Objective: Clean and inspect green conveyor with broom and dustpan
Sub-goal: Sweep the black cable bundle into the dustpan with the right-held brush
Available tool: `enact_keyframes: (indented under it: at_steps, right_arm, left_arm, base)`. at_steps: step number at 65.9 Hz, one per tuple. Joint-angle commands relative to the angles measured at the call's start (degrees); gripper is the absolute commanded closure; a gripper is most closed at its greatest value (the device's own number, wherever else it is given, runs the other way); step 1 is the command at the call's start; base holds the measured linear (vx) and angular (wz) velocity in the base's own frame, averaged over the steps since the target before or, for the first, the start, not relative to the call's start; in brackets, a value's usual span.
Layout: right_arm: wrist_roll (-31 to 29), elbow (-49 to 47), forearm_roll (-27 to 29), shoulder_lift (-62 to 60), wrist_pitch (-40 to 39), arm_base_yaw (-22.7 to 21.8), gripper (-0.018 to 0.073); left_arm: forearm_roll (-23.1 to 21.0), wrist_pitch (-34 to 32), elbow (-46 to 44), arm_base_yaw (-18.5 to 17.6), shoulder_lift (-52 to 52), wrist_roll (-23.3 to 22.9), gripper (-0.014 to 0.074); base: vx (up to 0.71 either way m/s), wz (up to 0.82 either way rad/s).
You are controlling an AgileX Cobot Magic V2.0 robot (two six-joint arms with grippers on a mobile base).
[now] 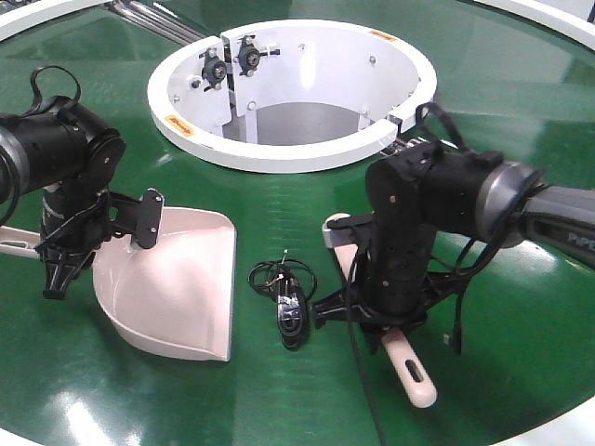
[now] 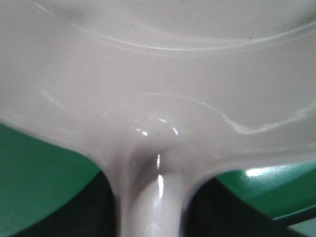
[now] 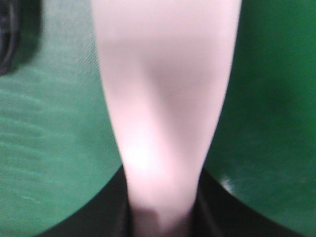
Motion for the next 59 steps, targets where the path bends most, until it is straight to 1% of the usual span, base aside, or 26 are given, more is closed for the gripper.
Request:
enact_keyframes:
  at_steps: [1, 8, 18, 29, 46, 52, 59]
  right_arm:
    - [1.5, -1.6, 0.4, -2.1, 1.1, 0.8, 0.0564]
    - [1.8, -1.6, 3.7, -1.5, 1.6, 0.8, 0.0564]
    - [3.0, -1.6, 5.6, -0.9, 2.0, 0.8, 0.0564]
    - [4.6, -1.6, 5.6, 0.0, 3.7, 0.8, 0.0564]
    - [5.5, -2.4, 6.0, 1.1, 4.8, 0.8, 0.0564]
    - [5.3, -4.9, 5.6, 2.4, 6.7, 2.0, 0.0564]
    - [5.3, -9.0, 5.4, 4.5, 6.6, 4.3, 0.0564]
  left_arm:
    - [2.2, 2.1, -1.6, -0.2, -3.5, -0.2, 0.0602]
    - [2.2, 2.1, -1.6, -0.2, -3.5, -0.2, 0.0602]
    - [2.2, 2.1, -1.6, -0.2, -3.5, -0.2, 0.0602]
    - [2.2, 2.1, -1.6, -0.2, -3.5, -0.2, 0.0602]
    - [2.2, 2.1, -1.6, -0.2, -3.5, -0.2, 0.0602]
    - [2.2, 2.1, -1.6, -0.2, -3.5, -0.2, 0.0602]
    - [2.2, 2.1, -1.6, -0.2, -3.5, -0.2, 0.0602]
  base:
    - [0.00, 0.00]
    - [0.00, 0.00]
    - [0.00, 0.00]
    - [0.00, 0.00]
    - [0.00, 0.00]
    - [0.00, 0.00]
    - [0.00, 0.00]
